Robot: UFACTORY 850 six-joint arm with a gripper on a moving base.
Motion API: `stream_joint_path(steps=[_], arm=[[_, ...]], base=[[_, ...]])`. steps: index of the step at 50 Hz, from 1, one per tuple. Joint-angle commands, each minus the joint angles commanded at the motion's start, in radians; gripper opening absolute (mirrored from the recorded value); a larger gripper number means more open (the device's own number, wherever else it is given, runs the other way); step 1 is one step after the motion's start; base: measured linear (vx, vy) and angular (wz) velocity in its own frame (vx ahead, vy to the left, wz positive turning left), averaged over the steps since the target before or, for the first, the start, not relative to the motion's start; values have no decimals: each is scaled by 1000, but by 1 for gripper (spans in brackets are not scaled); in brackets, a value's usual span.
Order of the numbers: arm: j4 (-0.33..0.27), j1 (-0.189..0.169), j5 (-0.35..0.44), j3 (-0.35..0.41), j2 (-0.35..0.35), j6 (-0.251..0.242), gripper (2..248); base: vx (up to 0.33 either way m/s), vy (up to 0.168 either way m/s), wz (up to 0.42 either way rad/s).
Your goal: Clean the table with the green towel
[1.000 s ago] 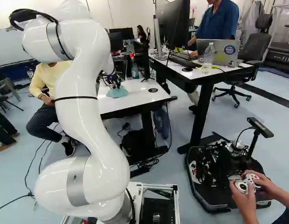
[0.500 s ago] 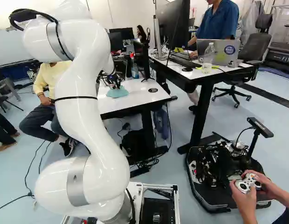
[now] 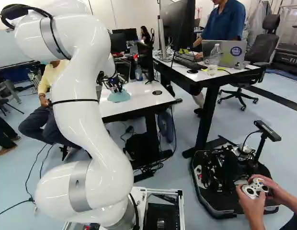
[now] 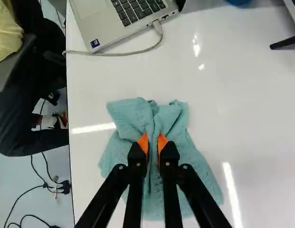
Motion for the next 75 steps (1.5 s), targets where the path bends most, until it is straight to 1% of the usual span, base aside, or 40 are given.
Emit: stream_joint_path(steps=[9,17,32,41,49,62,75], arm=[[0,-15,0,40,29,0,44],[0,-35,0,59,42,0,44],[0,-79,0,46,33,0,44],[0,-100,0,12,9,0,44],[0,-106,0,-31,-23,0,44],[0,-98,0,-113,-80,0,44],[0,-79,0,-190,-134,0,44]], base=[[0,0,0],[0,0,0],[0,0,0],[0,0,0],[0,0,0],[0,0,0],[0,0,0]])
